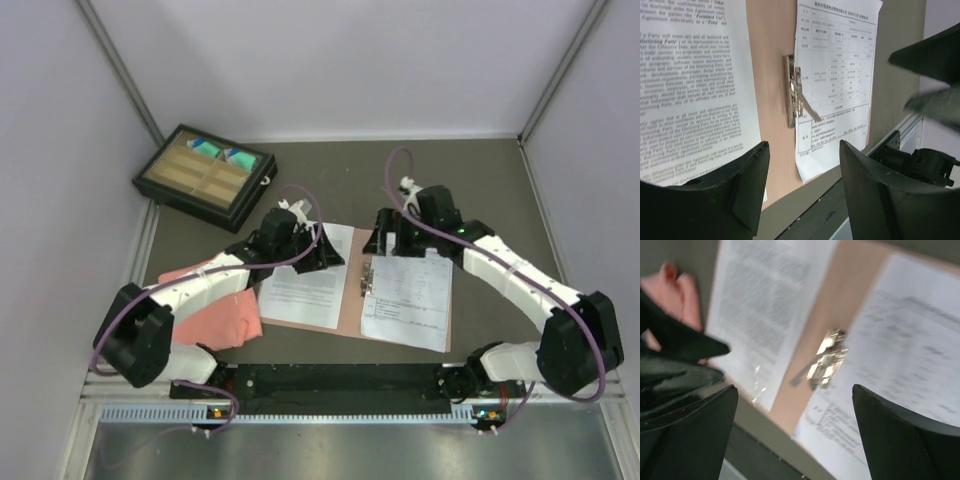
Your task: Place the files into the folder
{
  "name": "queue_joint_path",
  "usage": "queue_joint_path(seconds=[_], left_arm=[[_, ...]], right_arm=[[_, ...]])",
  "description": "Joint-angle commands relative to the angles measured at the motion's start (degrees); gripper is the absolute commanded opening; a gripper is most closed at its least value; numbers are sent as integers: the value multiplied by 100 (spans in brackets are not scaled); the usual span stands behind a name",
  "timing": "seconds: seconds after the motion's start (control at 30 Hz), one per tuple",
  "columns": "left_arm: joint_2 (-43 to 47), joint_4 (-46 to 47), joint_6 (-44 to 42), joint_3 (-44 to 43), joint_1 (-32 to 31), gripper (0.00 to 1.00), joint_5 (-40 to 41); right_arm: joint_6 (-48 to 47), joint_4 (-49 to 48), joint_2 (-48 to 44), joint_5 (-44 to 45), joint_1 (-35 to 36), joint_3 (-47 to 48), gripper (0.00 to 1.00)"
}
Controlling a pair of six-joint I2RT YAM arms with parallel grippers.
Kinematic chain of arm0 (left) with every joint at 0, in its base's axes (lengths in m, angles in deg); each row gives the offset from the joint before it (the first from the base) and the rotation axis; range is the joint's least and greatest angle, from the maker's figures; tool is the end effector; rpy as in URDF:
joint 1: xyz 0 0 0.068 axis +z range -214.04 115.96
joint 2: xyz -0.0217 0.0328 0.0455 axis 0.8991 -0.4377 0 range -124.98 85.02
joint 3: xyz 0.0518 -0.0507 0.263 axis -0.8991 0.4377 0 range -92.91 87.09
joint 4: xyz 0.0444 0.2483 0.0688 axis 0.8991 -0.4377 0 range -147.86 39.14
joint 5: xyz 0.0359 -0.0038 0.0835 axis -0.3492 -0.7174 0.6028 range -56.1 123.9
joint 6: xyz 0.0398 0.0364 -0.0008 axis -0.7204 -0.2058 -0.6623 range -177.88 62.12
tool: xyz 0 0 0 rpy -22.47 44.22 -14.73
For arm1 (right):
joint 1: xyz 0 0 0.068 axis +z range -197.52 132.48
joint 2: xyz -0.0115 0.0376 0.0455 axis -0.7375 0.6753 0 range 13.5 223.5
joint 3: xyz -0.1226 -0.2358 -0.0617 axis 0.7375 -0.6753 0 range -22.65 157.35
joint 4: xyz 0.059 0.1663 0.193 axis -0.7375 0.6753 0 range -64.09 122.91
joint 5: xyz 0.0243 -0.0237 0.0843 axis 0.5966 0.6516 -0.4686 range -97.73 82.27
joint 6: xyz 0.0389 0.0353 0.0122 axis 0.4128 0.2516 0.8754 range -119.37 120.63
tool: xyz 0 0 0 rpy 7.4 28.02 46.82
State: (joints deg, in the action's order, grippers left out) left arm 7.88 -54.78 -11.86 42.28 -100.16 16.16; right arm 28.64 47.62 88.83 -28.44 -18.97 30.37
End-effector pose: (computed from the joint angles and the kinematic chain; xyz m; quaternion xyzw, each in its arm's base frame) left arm 0.2258 -0.1783 0.2267 -0.0066 0.8841 -0.3971 0.2464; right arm 0.2397 0.1446 0.2568 -0.0744 0.9052 0.3278 0.2600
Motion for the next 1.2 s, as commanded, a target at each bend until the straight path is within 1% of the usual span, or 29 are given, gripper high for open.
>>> queue_joint_path(seconds=[0.0,0.03,0.07,0.1,0.17,0.33,0.43,0.67,0.77,0.83,0.87,0.97,1.0,1.17], left_arm=[[-913,191,-294,-999,26,63,-361],[-1090,-140,-426,-1185,26,63,-449],[-1249,-187,-471,-1309,17,63,-476],[-1468,-179,-489,-1449,17,63,-537],[-1601,-74,-506,-1503,35,63,-512],[-1988,6,-463,-1618,43,64,-573],[-2155,93,-445,-1592,35,64,-591],[-2454,15,-524,-1495,79,64,-248],[-2577,41,-366,-1381,122,64,15],[-2656,189,-217,-1258,184,64,69],[-2718,251,-173,-1214,202,63,60],[-2771,340,-41,-1064,228,63,51],[-2780,505,-32,-1029,228,63,60],[-2797,480,-58,-1003,219,63,104]], right_arm=[[301,1071,-72,1570,-1280,192,95],[328,1098,-19,1596,-1770,157,96],[276,1168,77,1779,-1896,174,96],[188,1186,226,1903,-2002,200,97],[-6,1247,438,2227,-2143,314,99],[-190,1107,1052,2405,-2416,359,99],[-366,905,1421,2282,-2443,411,99],[-744,527,1730,2186,-2434,438,99],[-920,465,1827,2133,-2443,499,99],[-1016,413,1915,2097,-2416,508,99],[-1043,378,1941,1941,-2407,534,99],[-1157,307,2012,1913,-2267,578,99],[-1166,298,2029,1904,-2232,587,99],[-1263,228,2038,1930,-2004,693,99]])
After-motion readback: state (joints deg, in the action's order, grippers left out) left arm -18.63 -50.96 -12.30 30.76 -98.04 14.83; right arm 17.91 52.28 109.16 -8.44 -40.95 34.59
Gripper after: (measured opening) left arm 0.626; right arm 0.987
